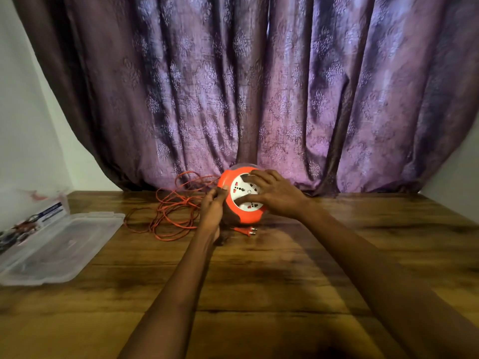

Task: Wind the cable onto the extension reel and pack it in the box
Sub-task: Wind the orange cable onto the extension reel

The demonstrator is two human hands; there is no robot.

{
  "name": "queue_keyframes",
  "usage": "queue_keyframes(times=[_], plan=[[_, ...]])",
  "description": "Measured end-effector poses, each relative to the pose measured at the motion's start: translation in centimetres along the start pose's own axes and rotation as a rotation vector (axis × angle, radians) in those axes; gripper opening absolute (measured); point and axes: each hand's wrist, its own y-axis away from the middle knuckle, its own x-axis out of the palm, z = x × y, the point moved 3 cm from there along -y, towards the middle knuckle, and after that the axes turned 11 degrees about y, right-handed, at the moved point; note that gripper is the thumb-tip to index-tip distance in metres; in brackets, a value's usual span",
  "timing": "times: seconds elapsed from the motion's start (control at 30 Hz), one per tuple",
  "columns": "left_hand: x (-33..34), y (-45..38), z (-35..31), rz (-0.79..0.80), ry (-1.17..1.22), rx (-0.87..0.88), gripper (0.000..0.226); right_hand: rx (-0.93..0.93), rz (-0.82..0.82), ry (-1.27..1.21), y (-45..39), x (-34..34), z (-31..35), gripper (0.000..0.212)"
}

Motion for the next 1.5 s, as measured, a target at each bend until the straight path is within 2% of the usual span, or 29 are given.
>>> queue_keyframes(times=[0.1, 0.17, 0.27, 0.4, 0.47, 0.57, 0.63, 0.67, 0.77, 0.83, 0.9, 0.93, 1.03, 1.13, 1.23, 1.33, 1.4, 1.5], plan=[[0.0, 0.2, 0.1, 0.028, -0.054, 0.0, 0.026, -0.024, 0.015, 0.16, 0.0, 0.3, 0.0, 0.043], [0.4, 0.6, 0.1, 0.043, -0.037, -0.003, 0.017, 0.035, 0.033, 0.226, -0.1, 0.6, 0.0, 0.047], [1.2, 1.1, 0.6, 0.088, -0.035, 0.021, 0.012, 0.302, 0.106, 0.127, -0.5, 0.8, -0.1, 0.06], [1.7, 2.0, 1.1, 0.068, -0.002, 0.056, 0.021, 0.695, 0.137, -0.134, -1.0, 1.5, 0.6, 0.063], [1.7, 2.3, 1.1, 0.045, 0.014, 0.059, 0.02, 0.822, 0.116, -0.222, -1.1, 1.8, 1.2, 0.062], [1.7, 2.0, 1.3, 0.015, 0.073, 0.012, 0.032, 0.923, 0.071, -0.268, -1.1, 2.3, 1.5, 0.064], [1.6, 2.0, 0.8, -0.033, 0.022, 0.032, 0.029, 0.973, 0.053, -0.288, -0.9, 2.6, 1.2, 0.065], [1.3, 2.1, 0.5, -0.069, -0.062, 0.102, 0.024, 0.992, 0.051, -0.3, -0.7, 2.7, 0.9, 0.065], [0.6, 2.5, -1.5, -0.189, -0.525, 0.505, 0.01, 1.01, 0.049, -0.328, -0.1, 2.7, 0.2, 0.065], [0.2, 2.2, -2.1, -0.193, -0.743, 0.6, 0.017, 1.002, 0.05, -0.326, 0.1, 2.7, 0.0, 0.065], [0.1, 1.5, -1.7, -0.115, -0.883, 0.533, 0.032, 0.991, 0.052, -0.318, 0.1, 2.7, 0.2, 0.065], [0.0, 1.3, -1.4, -0.076, -0.895, 0.482, 0.032, 0.985, 0.051, -0.31, 0.1, 2.8, 0.4, 0.065], [-0.3, 1.1, -1.2, -0.045, -0.809, 0.408, 0.018, 0.987, 0.051, -0.271, -0.1, 3.2, 0.9, 0.065], [0.1, 1.4, -1.7, 0.015, -0.66, 0.358, 0.016, 1.036, 0.063, -0.271, 0.0, 3.6, 0.7, 0.065], [0.3, 1.9, -2.3, 0.07, -0.57, 0.408, 0.015, 1.081, 0.091, -0.293, 0.3, 3.9, -0.2, 0.064], [-1.0, 1.6, -3.7, -0.092, -0.535, 0.456, 0.023, 1.157, 0.1, -0.345, 0.9, 4.4, -1.5, 0.064], [-2.6, 1.1, -4.8, -0.243, -0.676, 0.494, 0.033, 1.202, 0.09, -0.377, 1.5, 4.6, -2.2, 0.064], [-3.5, 1.0, -5.1, -0.323, -0.904, 0.42, 0.029, 1.192, 0.074, -0.385, 1.8, 4.8, -2.4, 0.064]])
